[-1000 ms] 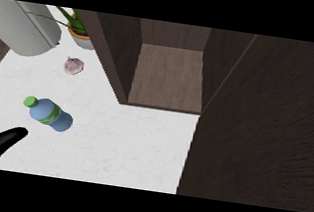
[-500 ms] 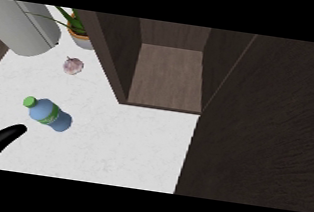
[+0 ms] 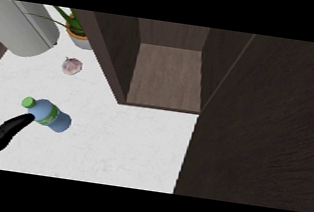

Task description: Pick up the bottled water, place it into the cabinet and close the cabinet

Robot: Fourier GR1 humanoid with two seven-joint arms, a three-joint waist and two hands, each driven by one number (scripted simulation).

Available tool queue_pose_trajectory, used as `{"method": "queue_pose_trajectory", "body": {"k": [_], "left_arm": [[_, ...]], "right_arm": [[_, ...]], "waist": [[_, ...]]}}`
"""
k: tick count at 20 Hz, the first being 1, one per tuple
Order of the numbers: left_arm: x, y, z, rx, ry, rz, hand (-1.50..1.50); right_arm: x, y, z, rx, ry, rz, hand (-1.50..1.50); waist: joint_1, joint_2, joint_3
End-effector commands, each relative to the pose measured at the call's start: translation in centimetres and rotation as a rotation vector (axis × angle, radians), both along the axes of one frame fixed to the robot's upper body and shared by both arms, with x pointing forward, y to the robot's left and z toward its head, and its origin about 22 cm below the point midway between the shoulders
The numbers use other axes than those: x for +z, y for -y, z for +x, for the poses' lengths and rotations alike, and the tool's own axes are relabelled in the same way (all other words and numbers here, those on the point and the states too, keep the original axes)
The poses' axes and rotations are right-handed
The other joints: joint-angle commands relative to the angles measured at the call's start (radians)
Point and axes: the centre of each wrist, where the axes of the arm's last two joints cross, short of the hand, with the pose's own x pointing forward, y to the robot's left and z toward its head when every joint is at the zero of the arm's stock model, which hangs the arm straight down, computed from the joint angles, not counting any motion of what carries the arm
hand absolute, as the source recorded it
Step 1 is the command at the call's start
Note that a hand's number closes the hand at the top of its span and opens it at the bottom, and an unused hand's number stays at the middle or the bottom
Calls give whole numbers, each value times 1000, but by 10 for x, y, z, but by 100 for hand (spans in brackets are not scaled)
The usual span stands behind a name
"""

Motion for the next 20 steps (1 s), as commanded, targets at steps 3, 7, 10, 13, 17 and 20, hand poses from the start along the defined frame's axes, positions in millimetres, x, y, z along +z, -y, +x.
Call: {"method": "queue_pose_trajectory", "body": {"k": [3,7,10,13,17,20], "left_arm": [[-24,-21,8,48,-11,-6,-150],[-65,-15,15,59,-44,5,-150],[-79,-19,19,28,-75,-16,-150],[-89,-39,36,22,-79,-22,-150],[-118,-39,29,10,-96,-17,-150],[-111,-48,46,-15,-104,-20,-150]], "right_arm": [[10,3,-5,-74,95,-43,-150],[7,1,-16,-64,76,-49,-150],[14,4,-22,-45,86,-50,-150],[18,8,-15,-58,85,-59,-150],[10,-7,-10,-71,72,-51,-150],[19,8,-16,-75,88,-49,-150]], "waist": [[6,2,0],[0,0,0],[-1,0,0],[-2,3,-1],[2,2,0],[-1,2,0]]}}
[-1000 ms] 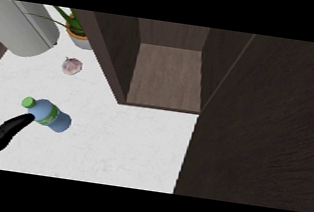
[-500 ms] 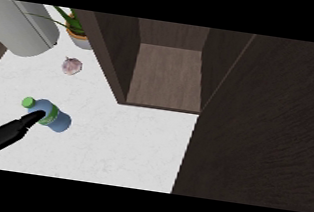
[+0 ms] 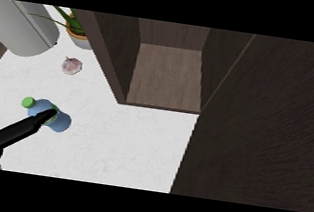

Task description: Pick up the bottled water, place it into the cabinet and close the cabinet

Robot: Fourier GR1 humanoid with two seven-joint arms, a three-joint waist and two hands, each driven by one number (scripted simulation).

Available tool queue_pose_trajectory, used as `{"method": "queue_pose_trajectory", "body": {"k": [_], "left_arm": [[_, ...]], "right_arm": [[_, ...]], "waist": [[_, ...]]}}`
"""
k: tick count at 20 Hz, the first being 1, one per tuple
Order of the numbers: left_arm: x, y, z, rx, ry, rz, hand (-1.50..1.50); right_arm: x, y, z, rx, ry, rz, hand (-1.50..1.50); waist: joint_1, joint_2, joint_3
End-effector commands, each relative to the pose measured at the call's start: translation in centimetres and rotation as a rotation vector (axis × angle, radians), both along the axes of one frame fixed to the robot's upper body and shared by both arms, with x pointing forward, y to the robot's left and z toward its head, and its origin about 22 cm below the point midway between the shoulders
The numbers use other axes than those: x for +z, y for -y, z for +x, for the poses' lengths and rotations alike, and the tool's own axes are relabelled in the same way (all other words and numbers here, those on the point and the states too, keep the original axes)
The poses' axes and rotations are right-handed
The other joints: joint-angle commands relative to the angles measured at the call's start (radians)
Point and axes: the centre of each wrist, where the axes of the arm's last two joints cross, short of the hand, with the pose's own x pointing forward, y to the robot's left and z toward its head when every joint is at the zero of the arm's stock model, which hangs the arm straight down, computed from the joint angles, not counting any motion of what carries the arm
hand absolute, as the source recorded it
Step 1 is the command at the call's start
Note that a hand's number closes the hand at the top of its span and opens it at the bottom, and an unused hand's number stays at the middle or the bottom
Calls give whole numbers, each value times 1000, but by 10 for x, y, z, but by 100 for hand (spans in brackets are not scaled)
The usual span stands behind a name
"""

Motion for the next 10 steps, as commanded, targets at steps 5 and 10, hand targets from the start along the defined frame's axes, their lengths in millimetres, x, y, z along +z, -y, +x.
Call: {"method": "queue_pose_trajectory", "body": {"k": [5,10], "left_arm": [[-46,-6,14,-30,-15,-25,-150],[-66,12,25,-43,-21,-33,-150]], "right_arm": [[14,12,-25,-43,66,-54,-150],[19,11,-27,-50,66,-49,-150]], "waist": [[-3,-1,0],[-4,-1,0]]}}
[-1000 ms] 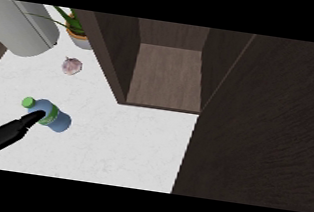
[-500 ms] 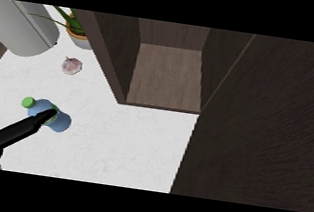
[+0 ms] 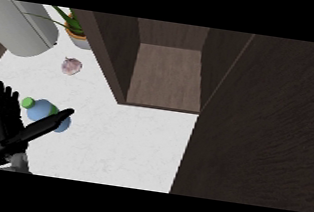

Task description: Pick up the bottled water, place it into the cabinet and close the cabinet

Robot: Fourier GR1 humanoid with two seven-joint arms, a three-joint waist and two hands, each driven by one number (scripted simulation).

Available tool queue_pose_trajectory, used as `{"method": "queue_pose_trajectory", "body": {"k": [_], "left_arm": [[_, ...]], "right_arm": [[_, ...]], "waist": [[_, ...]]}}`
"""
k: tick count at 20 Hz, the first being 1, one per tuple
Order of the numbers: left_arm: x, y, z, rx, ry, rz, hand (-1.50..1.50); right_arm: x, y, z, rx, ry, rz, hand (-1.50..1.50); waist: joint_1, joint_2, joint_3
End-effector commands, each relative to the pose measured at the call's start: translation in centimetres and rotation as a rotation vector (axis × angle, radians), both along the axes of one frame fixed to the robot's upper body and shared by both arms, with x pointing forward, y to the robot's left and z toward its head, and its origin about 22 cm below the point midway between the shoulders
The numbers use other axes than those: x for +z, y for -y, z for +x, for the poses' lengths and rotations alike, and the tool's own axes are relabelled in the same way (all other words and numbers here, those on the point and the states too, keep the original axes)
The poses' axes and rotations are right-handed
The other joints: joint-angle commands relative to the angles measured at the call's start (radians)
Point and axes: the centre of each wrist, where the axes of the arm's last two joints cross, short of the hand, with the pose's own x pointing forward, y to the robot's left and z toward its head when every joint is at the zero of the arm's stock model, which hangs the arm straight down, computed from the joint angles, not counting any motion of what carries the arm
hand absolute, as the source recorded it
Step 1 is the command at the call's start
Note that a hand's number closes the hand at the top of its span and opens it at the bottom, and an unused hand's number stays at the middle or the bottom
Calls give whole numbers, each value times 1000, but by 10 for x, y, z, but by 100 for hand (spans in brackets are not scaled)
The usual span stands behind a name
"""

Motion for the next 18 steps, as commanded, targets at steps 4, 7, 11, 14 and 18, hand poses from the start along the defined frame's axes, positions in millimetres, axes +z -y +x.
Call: {"method": "queue_pose_trajectory", "body": {"k": [4,7,11,14,18], "left_arm": [[-33,9,18,1,-8,-13,-150],[-37,-17,17,6,-11,-30,-150],[-59,0,13,24,-17,-13,-150],[-82,1,8,38,-15,-28,-150],[-83,11,12,50,-34,-26,-150]], "right_arm": [[20,9,-25,-58,80,-26,-150],[16,11,-11,-69,83,-21,-150],[20,9,-17,-77,84,-26,-150],[8,6,-11,-54,82,-45,-150],[23,23,-20,-53,74,-40,-150]], "waist": [[-7,-1,0],[3,2,0],[3,1,0],[1,2,0],[2,1,1]]}}
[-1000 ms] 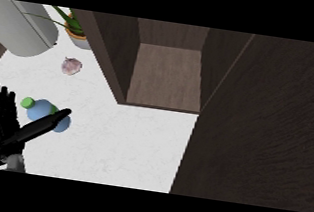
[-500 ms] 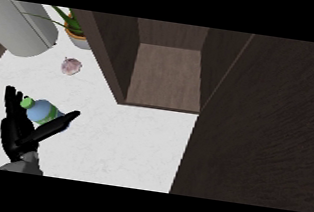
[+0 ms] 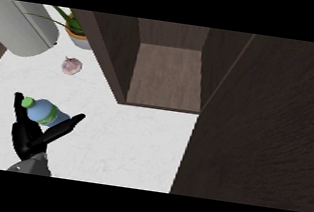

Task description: Pick up the bottled water, place it into the cabinet and close the cabinet

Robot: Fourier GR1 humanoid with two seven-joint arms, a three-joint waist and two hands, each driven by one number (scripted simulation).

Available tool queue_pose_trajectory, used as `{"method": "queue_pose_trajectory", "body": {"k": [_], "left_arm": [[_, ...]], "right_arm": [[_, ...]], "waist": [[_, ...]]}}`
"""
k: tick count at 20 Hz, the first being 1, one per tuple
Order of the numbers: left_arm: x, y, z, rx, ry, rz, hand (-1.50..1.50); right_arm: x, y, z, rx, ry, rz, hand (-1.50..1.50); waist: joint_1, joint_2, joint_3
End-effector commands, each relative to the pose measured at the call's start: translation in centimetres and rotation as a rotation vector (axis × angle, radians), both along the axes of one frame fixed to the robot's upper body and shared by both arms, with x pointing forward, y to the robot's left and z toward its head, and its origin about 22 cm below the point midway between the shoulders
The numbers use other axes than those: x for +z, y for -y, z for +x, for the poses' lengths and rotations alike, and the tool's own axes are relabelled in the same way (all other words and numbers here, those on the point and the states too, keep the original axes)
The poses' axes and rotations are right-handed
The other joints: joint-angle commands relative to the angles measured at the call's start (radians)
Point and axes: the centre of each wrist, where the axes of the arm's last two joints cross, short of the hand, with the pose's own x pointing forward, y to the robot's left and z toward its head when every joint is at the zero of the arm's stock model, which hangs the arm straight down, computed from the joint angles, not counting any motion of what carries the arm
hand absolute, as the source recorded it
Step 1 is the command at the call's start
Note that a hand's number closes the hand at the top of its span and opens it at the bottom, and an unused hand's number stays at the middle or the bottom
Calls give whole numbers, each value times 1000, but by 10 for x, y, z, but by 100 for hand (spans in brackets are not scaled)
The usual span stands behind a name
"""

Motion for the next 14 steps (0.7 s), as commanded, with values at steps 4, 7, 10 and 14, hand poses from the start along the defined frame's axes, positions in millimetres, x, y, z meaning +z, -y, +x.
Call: {"method": "queue_pose_trajectory", "body": {"k": [4,7,10,14], "left_arm": [[-24,-1,-9,29,18,-11,-150],[-26,10,-7,-5,38,-42,-150],[-29,-11,-7,6,83,-46,-150],[-38,13,-6,-27,119,-63,-150]], "right_arm": [[10,4,-15,-26,53,-28,-150],[16,12,-21,-28,50,-2,-150],[24,8,-21,-35,47,5,-150],[24,9,-23,-46,51,34,-150]], "waist": [[2,0,0],[2,-1,1],[0,0,-1],[-1,-1,0]]}}
